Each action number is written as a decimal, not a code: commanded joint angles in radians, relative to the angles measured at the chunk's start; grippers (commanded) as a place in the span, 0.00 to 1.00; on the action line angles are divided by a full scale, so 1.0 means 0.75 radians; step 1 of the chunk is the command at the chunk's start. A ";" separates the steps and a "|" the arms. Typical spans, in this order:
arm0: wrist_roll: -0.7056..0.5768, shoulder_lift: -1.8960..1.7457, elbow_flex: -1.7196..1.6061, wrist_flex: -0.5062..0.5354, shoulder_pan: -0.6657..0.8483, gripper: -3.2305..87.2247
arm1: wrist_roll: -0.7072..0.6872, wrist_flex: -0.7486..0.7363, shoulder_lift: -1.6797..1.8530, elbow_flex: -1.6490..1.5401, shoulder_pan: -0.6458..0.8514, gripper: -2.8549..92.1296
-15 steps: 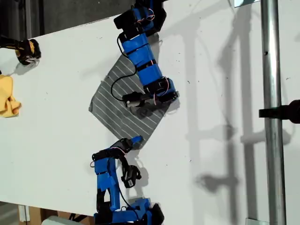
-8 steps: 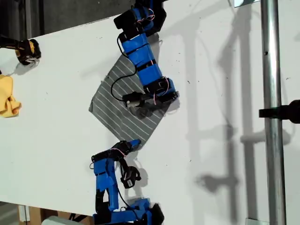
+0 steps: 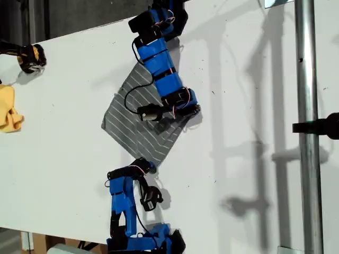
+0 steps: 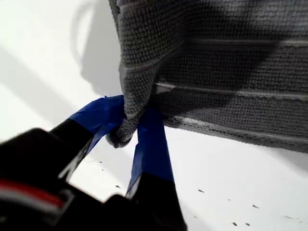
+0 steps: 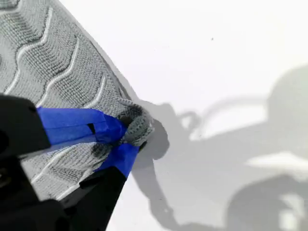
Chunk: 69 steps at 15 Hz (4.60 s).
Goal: Grasp corners of a towel and fold twice.
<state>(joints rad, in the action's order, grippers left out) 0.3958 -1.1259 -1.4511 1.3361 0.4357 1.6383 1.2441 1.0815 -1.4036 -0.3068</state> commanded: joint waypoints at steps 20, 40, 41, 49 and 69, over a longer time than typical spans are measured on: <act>-0.016 -0.683 -0.090 -0.268 -0.006 0.00 | -0.202 0.360 0.673 -0.059 0.176 0.03; -0.327 -0.031 0.607 -0.843 0.241 0.00 | -0.818 0.628 1.739 -0.710 1.225 0.03; -0.337 -0.016 0.618 -0.863 0.247 0.00 | -0.843 0.632 1.759 -0.706 1.254 0.03; -0.305 0.051 0.614 -0.744 0.262 0.01 | -0.569 0.499 1.755 -0.974 1.045 0.03; 0.018 0.376 0.792 -0.231 0.409 0.01 | -0.070 -0.108 1.559 -1.505 0.440 0.11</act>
<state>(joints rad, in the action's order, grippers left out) 0.4004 -0.8253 -0.8943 1.1382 0.6627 1.5907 1.1566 2.2411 -2.5372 0.0322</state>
